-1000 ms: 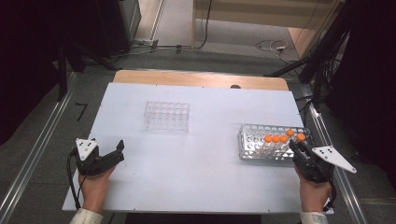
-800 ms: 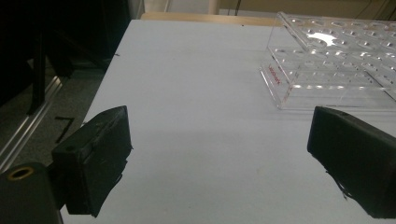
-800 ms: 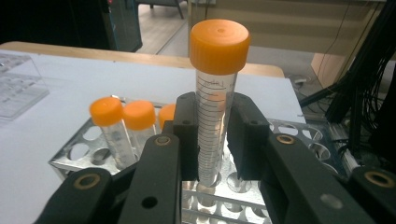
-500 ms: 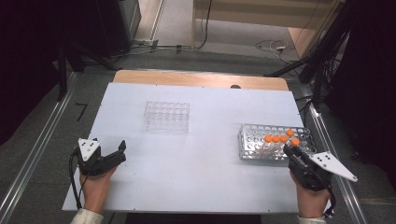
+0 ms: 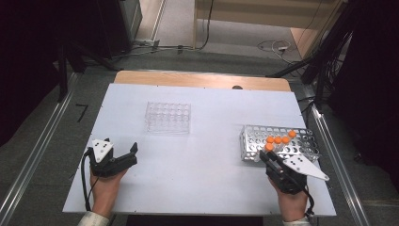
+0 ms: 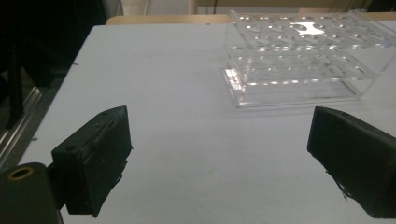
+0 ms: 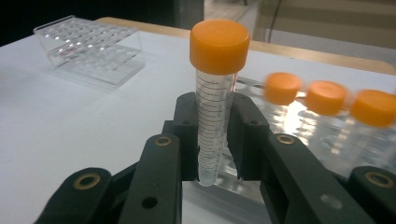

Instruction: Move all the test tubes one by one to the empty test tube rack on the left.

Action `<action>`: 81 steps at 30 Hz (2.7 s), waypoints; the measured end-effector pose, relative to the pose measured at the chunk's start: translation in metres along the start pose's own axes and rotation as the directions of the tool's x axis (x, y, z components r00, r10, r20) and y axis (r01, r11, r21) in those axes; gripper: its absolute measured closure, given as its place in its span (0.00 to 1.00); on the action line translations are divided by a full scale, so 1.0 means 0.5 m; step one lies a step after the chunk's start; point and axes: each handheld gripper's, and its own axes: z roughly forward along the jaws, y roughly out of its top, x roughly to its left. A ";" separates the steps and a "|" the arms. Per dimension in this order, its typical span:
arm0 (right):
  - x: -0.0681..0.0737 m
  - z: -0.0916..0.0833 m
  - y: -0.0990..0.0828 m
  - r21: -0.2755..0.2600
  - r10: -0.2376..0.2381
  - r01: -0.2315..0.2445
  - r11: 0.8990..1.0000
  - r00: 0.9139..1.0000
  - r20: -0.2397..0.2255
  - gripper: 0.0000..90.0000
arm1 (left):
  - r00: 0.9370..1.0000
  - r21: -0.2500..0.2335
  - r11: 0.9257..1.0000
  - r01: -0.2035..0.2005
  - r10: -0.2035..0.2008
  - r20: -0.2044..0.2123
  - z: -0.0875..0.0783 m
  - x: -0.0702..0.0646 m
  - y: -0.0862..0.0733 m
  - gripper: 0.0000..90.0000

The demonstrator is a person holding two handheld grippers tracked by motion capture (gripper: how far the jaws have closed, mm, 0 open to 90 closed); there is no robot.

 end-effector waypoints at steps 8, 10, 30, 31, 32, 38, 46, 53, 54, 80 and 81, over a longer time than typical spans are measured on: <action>0.060 0.055 0.005 0.030 -0.088 0.090 0.995 0.993 -0.076 0.80 | 0.996 -0.011 0.998 -0.054 0.055 0.073 0.004 -0.052 0.009 0.07; 0.069 0.066 0.005 0.036 -0.100 0.104 0.994 0.991 -0.088 0.80 | 0.995 -0.020 0.997 -0.072 0.074 0.068 0.003 -0.062 0.010 0.07; 0.166 0.161 0.017 0.066 -0.137 0.158 0.985 0.959 -0.249 0.80 | 0.965 -0.043 0.995 -0.085 0.093 0.245 0.005 -0.151 0.040 0.09; 0.169 0.165 0.017 0.070 -0.132 0.155 0.985 0.958 -0.255 0.80 | 0.959 -0.043 0.996 -0.083 0.092 0.267 0.006 -0.159 0.042 0.09; 0.173 0.168 0.018 0.069 -0.133 0.156 0.985 0.956 -0.262 0.80 | 0.956 -0.039 0.996 -0.086 0.093 0.280 0.007 -0.163 0.042 0.09; 0.195 0.179 0.021 0.068 -0.143 0.169 0.983 0.945 -0.294 0.80 | 0.926 -0.037 0.995 -0.092 0.100 0.363 0.009 -0.185 0.050 0.10; 0.217 0.186 0.023 0.072 -0.142 0.175 0.982 0.934 -0.329 0.80 | 0.869 -0.069 0.991 -0.117 0.136 0.476 0.001 -0.218 0.067 0.23; 0.236 0.183 0.026 0.059 -0.155 0.188 0.980 0.922 -0.355 0.80 | 0.817 -0.088 0.988 -0.128 0.156 0.556 -0.001 -0.243 0.072 0.39; 0.238 0.182 0.026 0.060 -0.155 0.188 0.980 0.921 -0.359 0.80 | 0.812 -0.091 0.987 -0.131 0.160 0.562 -0.001 -0.247 0.072 0.41; 0.234 0.181 0.031 0.093 -0.118 0.159 0.983 0.931 -0.346 0.45 | 0.775 -0.120 0.977 -0.175 0.212 0.595 0.007 -0.264 0.079 0.78; 0.228 0.181 0.034 0.094 -0.118 0.160 0.983 0.932 -0.343 0.42 | 0.778 -0.120 0.977 -0.175 0.212 0.591 0.008 -0.260 0.080 0.78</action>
